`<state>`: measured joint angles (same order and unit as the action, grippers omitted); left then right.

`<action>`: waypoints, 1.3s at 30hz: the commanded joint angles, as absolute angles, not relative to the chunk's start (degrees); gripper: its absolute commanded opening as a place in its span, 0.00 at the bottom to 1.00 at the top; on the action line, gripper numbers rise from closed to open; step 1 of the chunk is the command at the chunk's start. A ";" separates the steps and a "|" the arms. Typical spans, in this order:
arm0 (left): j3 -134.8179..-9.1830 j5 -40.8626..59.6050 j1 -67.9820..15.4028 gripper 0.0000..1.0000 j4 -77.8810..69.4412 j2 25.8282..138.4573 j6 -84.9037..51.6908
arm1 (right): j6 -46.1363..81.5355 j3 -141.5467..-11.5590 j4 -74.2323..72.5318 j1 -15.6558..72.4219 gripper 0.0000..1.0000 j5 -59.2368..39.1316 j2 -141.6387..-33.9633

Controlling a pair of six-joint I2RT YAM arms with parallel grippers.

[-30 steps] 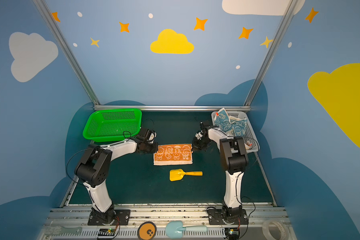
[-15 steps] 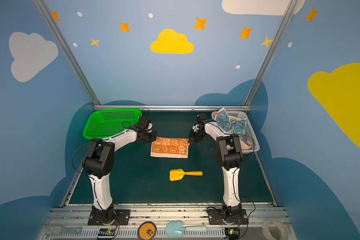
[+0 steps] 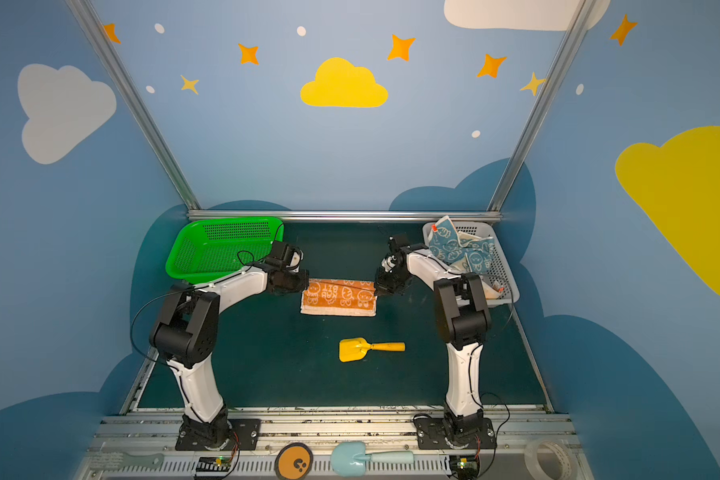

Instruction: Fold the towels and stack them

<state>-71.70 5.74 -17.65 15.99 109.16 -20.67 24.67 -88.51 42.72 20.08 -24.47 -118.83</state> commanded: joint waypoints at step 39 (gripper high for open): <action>-61.96 8.34 -17.09 0.10 9.20 105.65 -23.72 | 24.43 -81.92 39.97 22.14 0.00 -22.39 -116.09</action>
